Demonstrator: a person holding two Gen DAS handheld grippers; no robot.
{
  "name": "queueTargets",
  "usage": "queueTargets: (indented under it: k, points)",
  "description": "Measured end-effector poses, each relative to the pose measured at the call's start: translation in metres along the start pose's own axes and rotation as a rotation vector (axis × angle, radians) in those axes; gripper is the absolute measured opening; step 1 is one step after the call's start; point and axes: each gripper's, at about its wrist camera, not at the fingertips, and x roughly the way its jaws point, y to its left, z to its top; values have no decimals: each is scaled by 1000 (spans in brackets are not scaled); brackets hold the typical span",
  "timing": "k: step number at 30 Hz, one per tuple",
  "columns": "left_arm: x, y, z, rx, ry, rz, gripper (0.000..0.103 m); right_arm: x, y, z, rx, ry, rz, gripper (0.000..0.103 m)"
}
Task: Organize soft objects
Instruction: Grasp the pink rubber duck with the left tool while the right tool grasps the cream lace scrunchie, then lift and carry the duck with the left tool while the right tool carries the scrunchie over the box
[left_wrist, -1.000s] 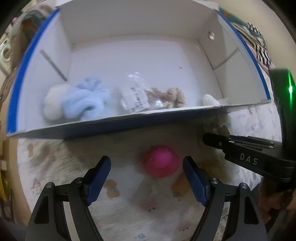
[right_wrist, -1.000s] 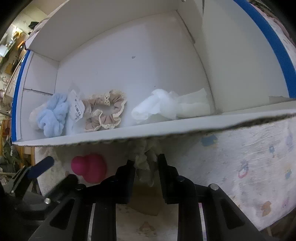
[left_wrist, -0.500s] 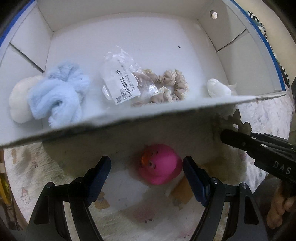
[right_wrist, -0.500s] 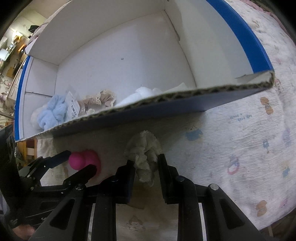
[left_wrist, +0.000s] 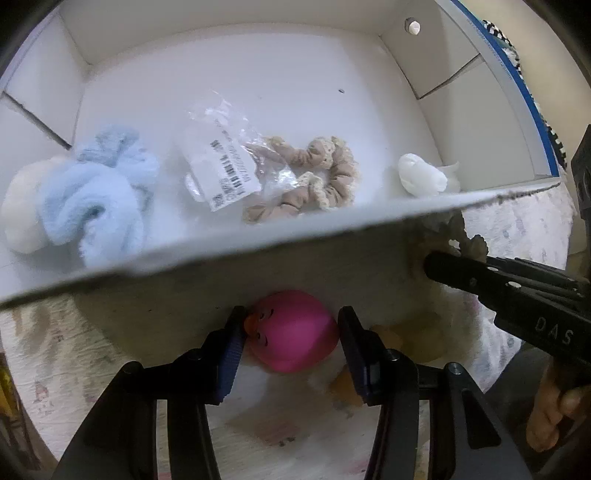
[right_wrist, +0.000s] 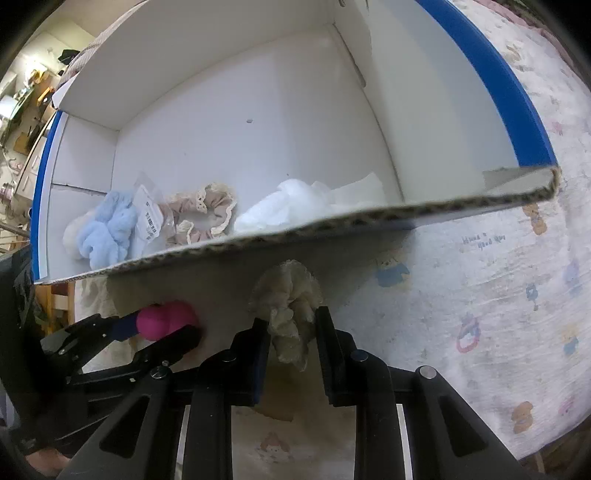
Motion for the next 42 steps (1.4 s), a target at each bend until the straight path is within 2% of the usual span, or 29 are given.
queueTargets:
  k: [10,11,22,25,33,42]
  points:
    - [-10,7,-3,-40,-26,91,46,-4,12,-7,-41,-7,-9,26]
    - [-16,17,-17,-44,-29,98,46,-6,14,-7,-47,-9,-9,26]
    - [-47,46,-48,-83,-84,180,46,-31,48,-29,-171,-52,62,26]
    - [-61,50,-57,-99,-116,221,46,-42,55,-36,-212,-67,78,26]
    - [-103,62,-65,-131,-240,298,46,-71,64,-47,-252,-157,122,26]
    - [-131,51,-71,-195,-383,342,46,-115,83,-50,-340,-345,221,26]
